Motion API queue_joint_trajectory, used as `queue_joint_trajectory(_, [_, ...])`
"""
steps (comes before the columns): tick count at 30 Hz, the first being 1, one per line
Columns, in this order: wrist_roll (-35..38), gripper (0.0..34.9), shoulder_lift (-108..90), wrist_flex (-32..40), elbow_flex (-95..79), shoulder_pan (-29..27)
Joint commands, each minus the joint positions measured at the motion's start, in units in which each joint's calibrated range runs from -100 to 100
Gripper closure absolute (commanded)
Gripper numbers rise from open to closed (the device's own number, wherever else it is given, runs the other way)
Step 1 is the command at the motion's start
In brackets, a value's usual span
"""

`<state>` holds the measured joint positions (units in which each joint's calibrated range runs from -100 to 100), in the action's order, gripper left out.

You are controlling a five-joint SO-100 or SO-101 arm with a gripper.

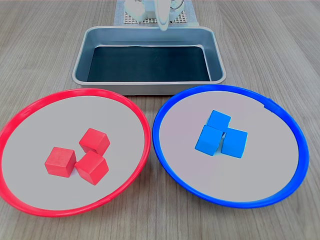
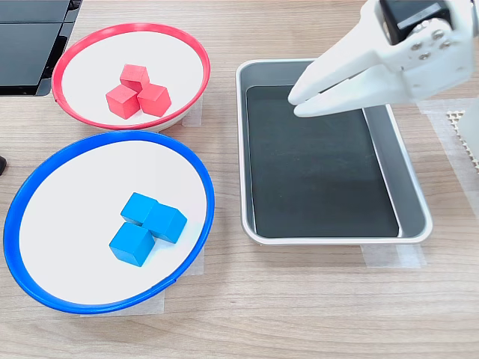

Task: Relocate any red block in the blue dish to the red dish, correcting any misplacement.

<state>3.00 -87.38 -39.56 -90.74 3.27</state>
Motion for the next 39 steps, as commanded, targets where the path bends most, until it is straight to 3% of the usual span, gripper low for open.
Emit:
queue_joint_trajectory(1, [-1.5, 34.6, -3.7, -3.5, -1.0, -0.4])
queue_joint_trajectory(17, [-3.8, 34.6, -11.1, -12.6, -5.1, -2.9])
queue_joint_trajectory(39, [-3.8, 34.6, -11.6, -12.6, -7.9, -3.5])
